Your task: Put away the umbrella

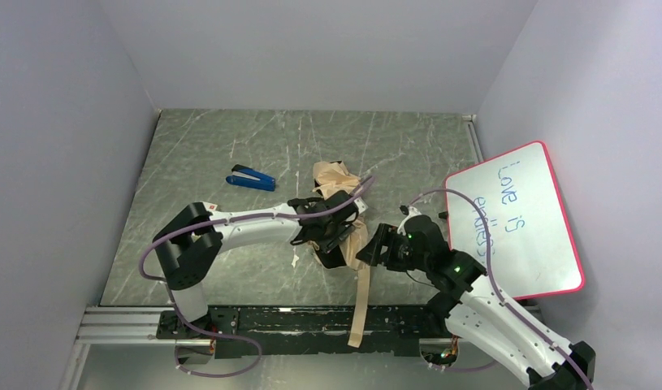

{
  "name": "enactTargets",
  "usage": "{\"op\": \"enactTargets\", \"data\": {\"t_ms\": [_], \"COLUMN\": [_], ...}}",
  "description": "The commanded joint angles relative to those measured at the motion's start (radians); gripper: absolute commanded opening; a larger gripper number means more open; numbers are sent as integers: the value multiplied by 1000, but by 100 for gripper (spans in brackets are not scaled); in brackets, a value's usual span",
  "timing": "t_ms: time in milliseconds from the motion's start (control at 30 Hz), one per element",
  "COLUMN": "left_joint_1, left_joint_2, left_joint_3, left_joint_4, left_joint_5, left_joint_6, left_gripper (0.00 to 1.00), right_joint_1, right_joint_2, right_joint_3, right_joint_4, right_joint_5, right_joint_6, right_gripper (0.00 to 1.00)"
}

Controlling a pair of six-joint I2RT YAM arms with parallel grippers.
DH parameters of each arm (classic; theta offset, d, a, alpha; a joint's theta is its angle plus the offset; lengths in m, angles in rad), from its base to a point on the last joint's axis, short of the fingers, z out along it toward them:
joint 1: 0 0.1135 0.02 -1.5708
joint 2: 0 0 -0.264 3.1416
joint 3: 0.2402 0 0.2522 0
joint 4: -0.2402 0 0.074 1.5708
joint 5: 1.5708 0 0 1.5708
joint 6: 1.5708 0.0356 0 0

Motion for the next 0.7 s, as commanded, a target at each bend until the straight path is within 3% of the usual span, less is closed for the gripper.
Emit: {"op": "enactTargets", "data": {"t_ms": [0, 200, 400, 667], "left_joint_1": [45, 72, 88, 104], "left_joint_2": [-19, 10, 31, 48], "left_joint_3": [-44, -62, -55, -43], "left_joint_4": [57, 82, 101, 107], "left_joint_5": [15, 34, 60, 76], "left_joint_6": [16, 19, 28, 29], "left_gripper": [58, 50, 49, 47], "right_joint_1": [-5, -3, -3, -3], "right_joint_2": [-35, -62, -80, -101], "right_joint_3": [-40, -112, -199, -313], "right_joint_4": [92, 163, 290, 439], "right_joint_5": [-85, -134, -178, -229], "right_joint_6": [15, 30, 23, 62], "right_gripper": [74, 72, 71, 58]}}
